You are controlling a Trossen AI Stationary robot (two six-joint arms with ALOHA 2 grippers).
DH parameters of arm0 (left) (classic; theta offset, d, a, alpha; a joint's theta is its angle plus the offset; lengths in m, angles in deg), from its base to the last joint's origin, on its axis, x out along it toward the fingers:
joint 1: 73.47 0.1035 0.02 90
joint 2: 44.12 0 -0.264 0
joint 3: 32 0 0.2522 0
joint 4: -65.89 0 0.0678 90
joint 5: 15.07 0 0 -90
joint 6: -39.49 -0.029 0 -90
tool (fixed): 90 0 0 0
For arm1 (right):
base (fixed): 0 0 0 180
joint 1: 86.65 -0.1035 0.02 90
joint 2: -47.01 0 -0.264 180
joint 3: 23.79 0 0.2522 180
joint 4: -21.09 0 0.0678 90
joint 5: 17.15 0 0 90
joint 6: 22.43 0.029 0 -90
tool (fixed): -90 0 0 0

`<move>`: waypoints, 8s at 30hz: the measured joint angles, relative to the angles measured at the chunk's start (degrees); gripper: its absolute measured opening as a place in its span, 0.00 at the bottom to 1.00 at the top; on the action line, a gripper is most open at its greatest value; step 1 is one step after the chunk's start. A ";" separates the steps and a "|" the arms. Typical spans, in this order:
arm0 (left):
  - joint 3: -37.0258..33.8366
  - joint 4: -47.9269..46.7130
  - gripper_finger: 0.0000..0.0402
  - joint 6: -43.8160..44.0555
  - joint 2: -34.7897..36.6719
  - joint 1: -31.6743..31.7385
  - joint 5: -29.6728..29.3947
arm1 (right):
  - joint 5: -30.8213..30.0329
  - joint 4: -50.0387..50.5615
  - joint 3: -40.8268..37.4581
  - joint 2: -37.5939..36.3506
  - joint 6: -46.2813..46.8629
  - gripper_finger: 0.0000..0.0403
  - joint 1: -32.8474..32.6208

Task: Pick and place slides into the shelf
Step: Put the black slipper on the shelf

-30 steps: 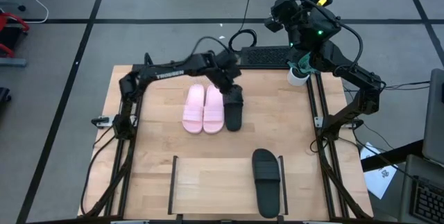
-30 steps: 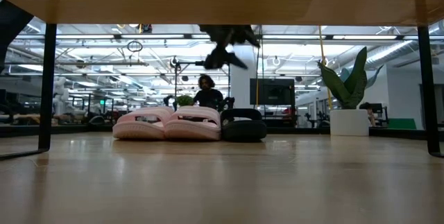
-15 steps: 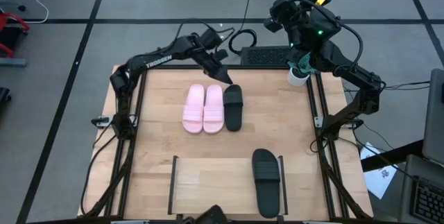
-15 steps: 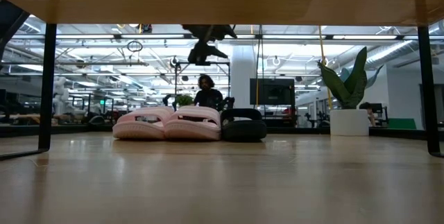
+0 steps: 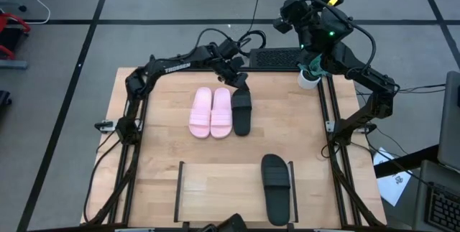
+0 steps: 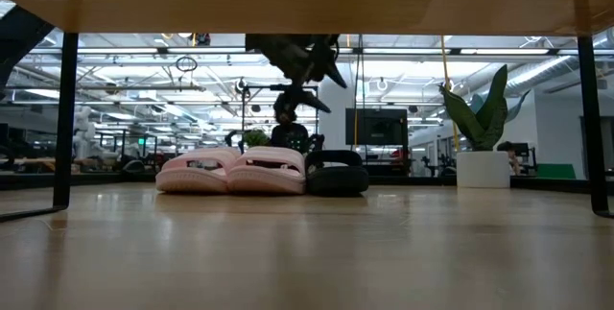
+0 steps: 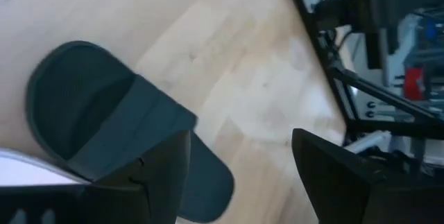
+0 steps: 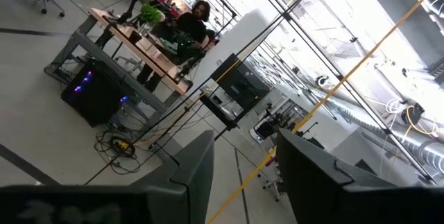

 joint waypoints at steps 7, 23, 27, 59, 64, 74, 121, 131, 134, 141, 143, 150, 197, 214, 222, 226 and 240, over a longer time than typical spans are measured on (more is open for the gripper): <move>0.00 -0.70 0.63 3.77 -0.16 0.91 -1.23 | 0.00 0.00 0.00 0.00 0.00 0.36 -0.01; 0.00 -1.09 0.63 10.71 -4.70 -1.45 -0.75 | -0.02 0.04 0.00 0.00 0.02 0.36 -0.15; -0.02 -1.96 0.63 12.01 -5.69 -1.43 1.51 | -0.22 0.10 0.00 0.00 0.02 0.36 -0.87; -0.02 14.30 0.43 16.32 -2.89 -1.01 22.70 | -0.42 0.38 0.00 0.00 -1.28 0.36 -3.04; -0.02 17.27 0.43 18.68 2.67 3.90 27.63 | -0.41 0.44 0.00 0.00 -1.91 0.36 -3.04; 0.02 20.38 0.43 20.89 10.49 20.11 24.27 | 2.41 11.43 0.04 -0.04 8.76 0.36 -2.99; 0.00 19.85 0.44 4.24 11.77 33.93 26.86 | 136.92 52.81 0.00 23.80 89.46 0.27 35.79; 0.00 15.53 0.44 -0.48 11.77 33.92 26.84 | 139.95 79.08 0.04 21.28 75.59 0.27 44.23; 0.00 13.88 0.44 -2.11 11.77 33.92 26.07 | 129.14 84.30 0.04 19.71 70.61 0.27 47.15; 0.00 13.85 0.44 -2.34 11.75 33.85 26.24 | 124.62 87.89 0.00 15.16 67.34 0.27 45.90; 0.00 13.84 0.44 -5.21 11.75 33.52 27.42 | 123.75 88.58 0.02 14.14 66.17 0.27 44.08; -0.02 13.60 0.44 -17.51 12.67 26.36 33.43 | 113.11 88.50 0.04 10.71 63.03 0.27 36.85; 0.85 35.76 0.44 11.96 3.67 9.40 42.55 | 85.44 69.42 0.00 -2.21 74.43 0.27 17.33; 1.11 58.04 0.43 17.79 3.86 30.81 33.11 | 85.41 69.83 0.00 -2.47 72.92 0.27 18.87; 1.11 54.38 0.43 9.94 4.79 37.89 41.14 | 85.49 70.10 0.00 -2.47 71.49 0.27 21.74; 1.14 54.74 0.43 2.19 6.75 40.02 41.15 | 85.48 70.03 0.00 -2.47 69.19 0.27 23.13; 1.14 31.00 0.28 -32.14 7.14 47.74 11.18 | 85.47 69.70 0.00 -2.47 67.12 0.27 25.29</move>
